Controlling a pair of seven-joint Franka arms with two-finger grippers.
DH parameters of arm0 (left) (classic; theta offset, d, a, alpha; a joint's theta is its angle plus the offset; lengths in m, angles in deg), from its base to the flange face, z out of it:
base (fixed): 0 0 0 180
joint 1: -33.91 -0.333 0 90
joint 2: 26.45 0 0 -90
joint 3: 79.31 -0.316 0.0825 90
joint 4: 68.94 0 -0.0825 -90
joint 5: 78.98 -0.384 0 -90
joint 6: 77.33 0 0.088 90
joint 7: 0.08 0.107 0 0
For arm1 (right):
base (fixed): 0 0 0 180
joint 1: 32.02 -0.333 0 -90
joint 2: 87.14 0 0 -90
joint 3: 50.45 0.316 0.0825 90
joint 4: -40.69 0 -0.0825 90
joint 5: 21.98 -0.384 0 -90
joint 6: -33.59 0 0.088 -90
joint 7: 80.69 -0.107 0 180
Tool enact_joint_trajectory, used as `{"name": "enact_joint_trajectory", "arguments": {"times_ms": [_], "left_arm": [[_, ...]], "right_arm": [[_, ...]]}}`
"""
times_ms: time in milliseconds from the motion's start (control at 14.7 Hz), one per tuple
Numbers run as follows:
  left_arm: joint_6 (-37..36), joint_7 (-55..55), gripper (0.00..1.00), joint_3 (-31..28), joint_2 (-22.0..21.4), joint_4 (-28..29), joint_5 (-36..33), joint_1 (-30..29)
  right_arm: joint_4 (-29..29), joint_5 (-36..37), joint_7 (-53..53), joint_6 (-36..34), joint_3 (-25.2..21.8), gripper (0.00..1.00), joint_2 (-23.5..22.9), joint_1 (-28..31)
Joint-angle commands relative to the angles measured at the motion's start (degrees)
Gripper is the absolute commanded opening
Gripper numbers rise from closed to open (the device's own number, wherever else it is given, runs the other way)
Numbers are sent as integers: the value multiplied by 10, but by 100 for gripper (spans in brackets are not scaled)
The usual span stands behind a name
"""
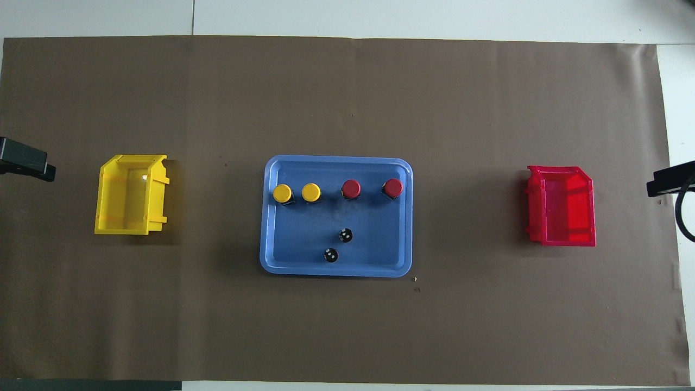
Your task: Sort red and yellow buttons by color
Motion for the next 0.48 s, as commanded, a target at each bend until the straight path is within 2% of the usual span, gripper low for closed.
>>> {"name": "enact_joint_trajectory", "arguments": {"times_ms": [0,408], "left_arm": [[-3,3,100,2,-16,17,-14,-1],[-3,3,100,2,-16,17,-13,-1]], "right_arm": [[2,-3,8,4,15,100,2,7],[2,-3,9,4,15,100,2,9]]}}
